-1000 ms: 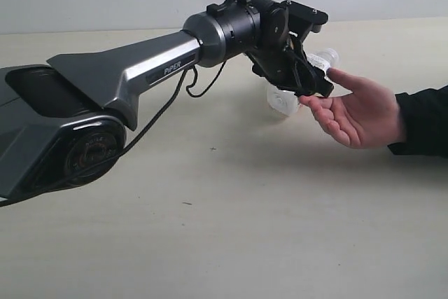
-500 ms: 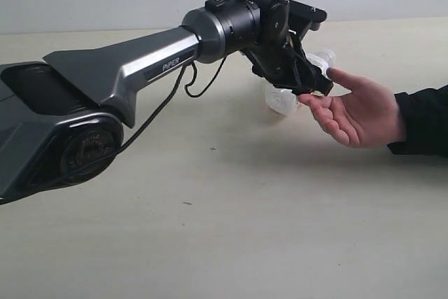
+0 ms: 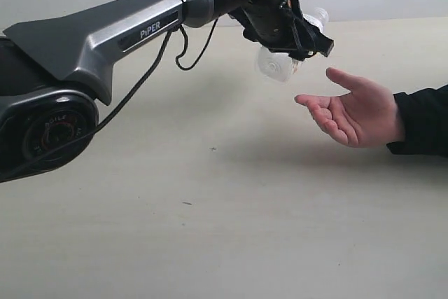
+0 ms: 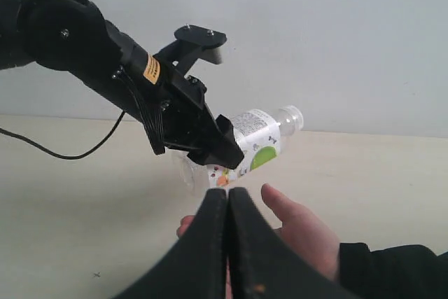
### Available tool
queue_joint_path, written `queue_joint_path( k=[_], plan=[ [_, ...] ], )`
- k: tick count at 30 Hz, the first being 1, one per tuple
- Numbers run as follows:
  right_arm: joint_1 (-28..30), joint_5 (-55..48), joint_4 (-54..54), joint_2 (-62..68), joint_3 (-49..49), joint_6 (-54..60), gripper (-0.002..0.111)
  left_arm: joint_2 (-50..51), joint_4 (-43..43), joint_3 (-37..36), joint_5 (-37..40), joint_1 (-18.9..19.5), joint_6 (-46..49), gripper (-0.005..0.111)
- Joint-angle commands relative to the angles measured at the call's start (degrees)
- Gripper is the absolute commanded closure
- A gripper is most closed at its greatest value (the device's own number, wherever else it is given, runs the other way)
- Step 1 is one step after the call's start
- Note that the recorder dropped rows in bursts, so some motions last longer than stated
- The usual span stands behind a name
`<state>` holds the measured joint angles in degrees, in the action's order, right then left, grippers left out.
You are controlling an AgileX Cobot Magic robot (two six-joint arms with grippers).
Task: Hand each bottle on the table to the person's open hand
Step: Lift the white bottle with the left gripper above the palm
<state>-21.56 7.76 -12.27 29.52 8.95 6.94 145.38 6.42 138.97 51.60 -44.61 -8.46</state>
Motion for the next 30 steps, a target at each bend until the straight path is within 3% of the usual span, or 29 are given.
queue_joint_path(
  k=[1,9,19,30],
  plan=[
    [0.25,0.33,0.27,-0.15,-0.23,0.08,0.108,-2.51,5.12,0.21,3.35,-0.31,-4.32,0.107],
    [0.25,0.33,0.27,-0.15,-0.23,0.08,0.108,-5.27,6.63,0.21,6.41,-2.40,-9.88,0.107],
    [0.25,0.33,0.27,-0.15,-0.23,0.08,0.108,-9.02,10.73,0.21,16.32,-6.22,-13.42,0.107],
    [0.25,0.33,0.27,-0.15,-0.23,0.08,0.108,-11.77,20.19,0.21,18.36,-14.63,-17.99,0.107]
  ],
)
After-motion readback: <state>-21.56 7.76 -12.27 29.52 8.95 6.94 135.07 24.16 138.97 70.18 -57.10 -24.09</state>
